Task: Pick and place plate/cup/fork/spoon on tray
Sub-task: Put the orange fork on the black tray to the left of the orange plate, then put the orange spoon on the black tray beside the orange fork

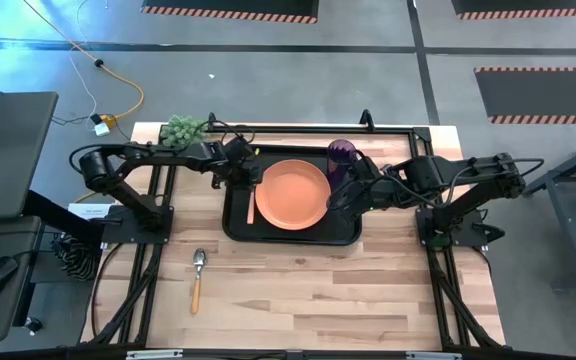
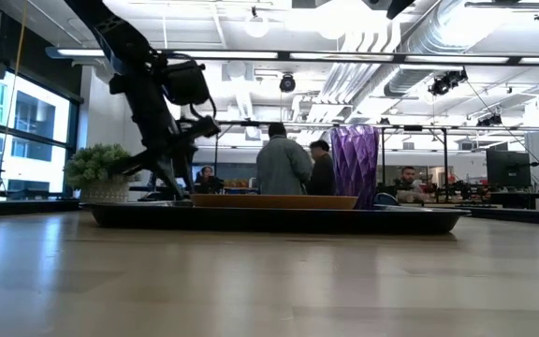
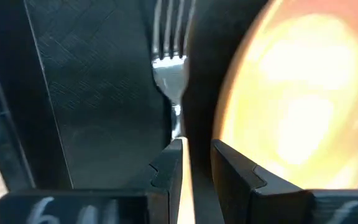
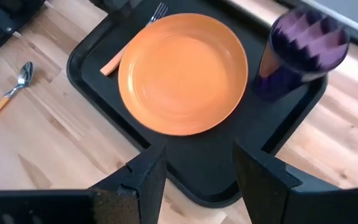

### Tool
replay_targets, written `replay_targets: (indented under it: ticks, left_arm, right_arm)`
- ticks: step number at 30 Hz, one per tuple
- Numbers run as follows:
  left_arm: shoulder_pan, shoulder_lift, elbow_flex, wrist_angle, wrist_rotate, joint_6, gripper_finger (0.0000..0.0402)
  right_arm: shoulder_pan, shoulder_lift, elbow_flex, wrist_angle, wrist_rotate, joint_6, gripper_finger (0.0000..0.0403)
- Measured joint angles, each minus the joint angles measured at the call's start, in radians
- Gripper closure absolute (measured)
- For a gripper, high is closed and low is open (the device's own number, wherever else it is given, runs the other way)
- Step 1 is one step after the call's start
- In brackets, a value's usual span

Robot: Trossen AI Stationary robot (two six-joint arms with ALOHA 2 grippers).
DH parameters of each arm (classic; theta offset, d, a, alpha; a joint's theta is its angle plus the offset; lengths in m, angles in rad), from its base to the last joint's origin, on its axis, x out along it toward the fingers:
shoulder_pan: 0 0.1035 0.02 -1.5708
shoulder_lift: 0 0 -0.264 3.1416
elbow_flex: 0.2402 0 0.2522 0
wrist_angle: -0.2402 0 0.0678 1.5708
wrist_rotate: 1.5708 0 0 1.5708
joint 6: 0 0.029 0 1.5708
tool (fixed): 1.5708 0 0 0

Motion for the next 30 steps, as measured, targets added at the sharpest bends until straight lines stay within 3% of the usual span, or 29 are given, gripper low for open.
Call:
replay_targets:
  ticks: [5, 15, 18, 21, 30]
  left_arm:
    - [0.000, -0.067, 0.000, -0.011, 0.011, 0.017, 0.0327]
    - [-0.001, -0.276, 0.000, -0.041, 0.024, 0.016, 0.0327]
    - [-0.009, -0.356, 0.000, -0.035, 0.024, 0.007, 0.0327]
    - [-0.021, -0.436, 0.000, -0.036, 0.020, -0.011, 0.0327]
    - [-0.122, -0.624, 0.000, -0.036, -0.094, -0.107, 0.0328]
  right_arm:
    - [0.000, -0.021, -0.001, 0.000, 0.079, -0.064, 0.0230]
    - [0.009, -0.223, -0.023, -0.015, 0.378, -0.198, 0.0231]
    - [0.029, -0.335, -0.142, -0.007, 0.452, -0.152, 0.0239]
    - [0.060, -0.469, -0.319, 0.089, 0.452, -0.105, 0.0253]
    - [0.106, -0.767, -0.777, 0.653, 0.350, -0.395, 0.0277]
